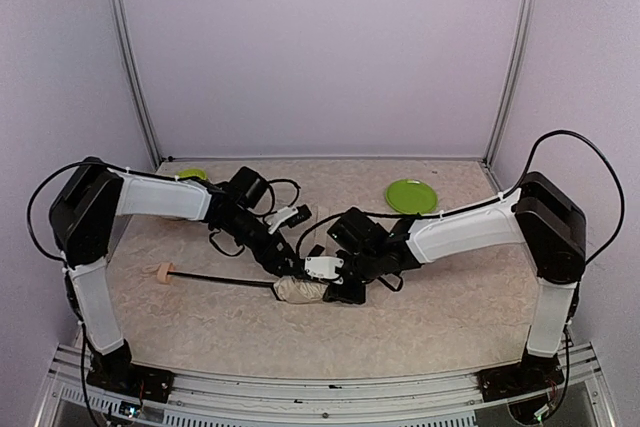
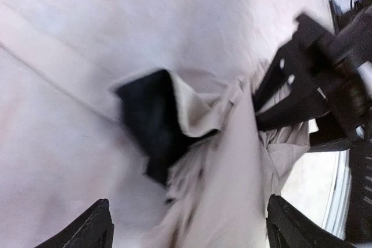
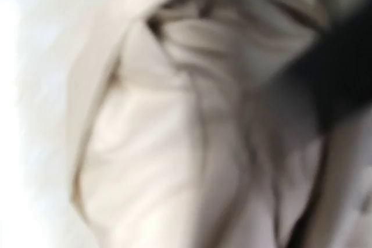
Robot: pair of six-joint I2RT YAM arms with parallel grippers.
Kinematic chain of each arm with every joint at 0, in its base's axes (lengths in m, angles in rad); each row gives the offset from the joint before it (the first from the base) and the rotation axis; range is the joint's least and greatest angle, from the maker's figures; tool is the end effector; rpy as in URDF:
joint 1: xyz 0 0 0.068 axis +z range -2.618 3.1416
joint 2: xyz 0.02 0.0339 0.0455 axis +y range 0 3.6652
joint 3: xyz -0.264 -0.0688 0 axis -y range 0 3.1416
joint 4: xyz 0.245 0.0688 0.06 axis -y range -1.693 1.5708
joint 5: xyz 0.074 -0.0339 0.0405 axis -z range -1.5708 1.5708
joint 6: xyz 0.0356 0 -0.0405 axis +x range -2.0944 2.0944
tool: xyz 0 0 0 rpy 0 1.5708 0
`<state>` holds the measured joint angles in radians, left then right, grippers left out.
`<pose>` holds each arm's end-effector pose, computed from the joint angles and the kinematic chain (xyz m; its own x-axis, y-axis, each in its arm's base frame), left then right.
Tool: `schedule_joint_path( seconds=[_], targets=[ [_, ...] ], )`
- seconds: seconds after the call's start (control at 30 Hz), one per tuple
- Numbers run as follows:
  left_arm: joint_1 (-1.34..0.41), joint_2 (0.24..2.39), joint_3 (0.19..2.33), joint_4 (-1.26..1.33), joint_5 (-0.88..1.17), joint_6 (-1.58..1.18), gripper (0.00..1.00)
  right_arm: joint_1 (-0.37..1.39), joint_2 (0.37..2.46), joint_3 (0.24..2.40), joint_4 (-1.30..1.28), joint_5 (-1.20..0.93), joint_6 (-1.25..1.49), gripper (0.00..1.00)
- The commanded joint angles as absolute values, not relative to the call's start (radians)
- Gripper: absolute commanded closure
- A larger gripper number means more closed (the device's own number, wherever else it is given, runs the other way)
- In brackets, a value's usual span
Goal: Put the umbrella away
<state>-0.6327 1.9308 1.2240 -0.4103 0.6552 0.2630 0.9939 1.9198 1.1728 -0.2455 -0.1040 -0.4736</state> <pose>0.2961 -0.2440 0.1552 -0.5220 0.6384 -0.5656 0.8492 0.3268 -0.4149 0.2100 0.3294 0.1475 -0.0121 -0.8503 -0.5261 -0.9777 0.1203 -0.1719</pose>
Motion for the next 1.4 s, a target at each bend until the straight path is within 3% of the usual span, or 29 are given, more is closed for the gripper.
schedule_joint_path(
  seconds=[0.0, 0.17, 0.27, 0.47, 0.6, 0.77, 1.03, 1.13, 1.17, 1.27, 1.37],
  targets=[
    [-0.495, 1.699, 1.158, -0.097, 0.554, 0.167, 0.02, 0.95, 2.017, 1.144, -0.69, -0.307, -0.346, 1.0],
    [-0.477, 1.588, 1.114, -0.106, 0.504, 0.198, 0.01, 0.914, 2.057, 1.185, -0.748, -0.391, -0.313, 1.0],
    [-0.517, 1.531, 1.082, -0.15, 0.516, 0.294, 0.07, 0.876, 2.087, 1.228, -0.777, -0.499, -0.284, 1.0],
    [-0.787, 1.415, 0.913, -0.139, 0.363, 0.674, 0.08, 0.81, 2.189, 1.3, -0.834, -0.678, -0.266, 1.0],
    [-0.901, 1.519, 0.933, -0.122, 0.207, 0.732, 0.02, 0.777, 2.241, 1.323, -0.838, -0.739, -0.269, 1.0],
    [-0.977, 1.705, 0.97, -0.106, 0.068, 0.8, 0.02, 0.762, 2.277, 1.344, -0.847, -0.778, -0.296, 1.0],
    [-1.026, 1.828, 1.025, -0.149, 0.095, 0.815, 0.09, 0.719, 2.313, 1.388, -0.836, -0.847, -0.307, 1.0],
    [-1.06, 1.845, 1.013, -0.141, 0.103, 0.812, 0.15, 0.702, 2.323, 1.418, -0.826, -0.86, -0.295, 0.97],
    [-1.071, 1.854, 1.014, -0.143, 0.106, 0.811, 0.21, 0.7, 2.325, 1.432, -0.823, -0.868, -0.291, 0.96],
    [-1.076, 1.887, 1.036, -0.182, 0.1, 0.784, 0.5, 0.693, 2.324, 1.452, -0.817, -0.862, -0.278, 0.89],
    [-1.063, 1.903, 1.054, -0.273, 0.124, 0.778, 0.64, 0.671, 2.289, 1.43, -0.783, -0.843, -0.253, 0.72]
  ],
)
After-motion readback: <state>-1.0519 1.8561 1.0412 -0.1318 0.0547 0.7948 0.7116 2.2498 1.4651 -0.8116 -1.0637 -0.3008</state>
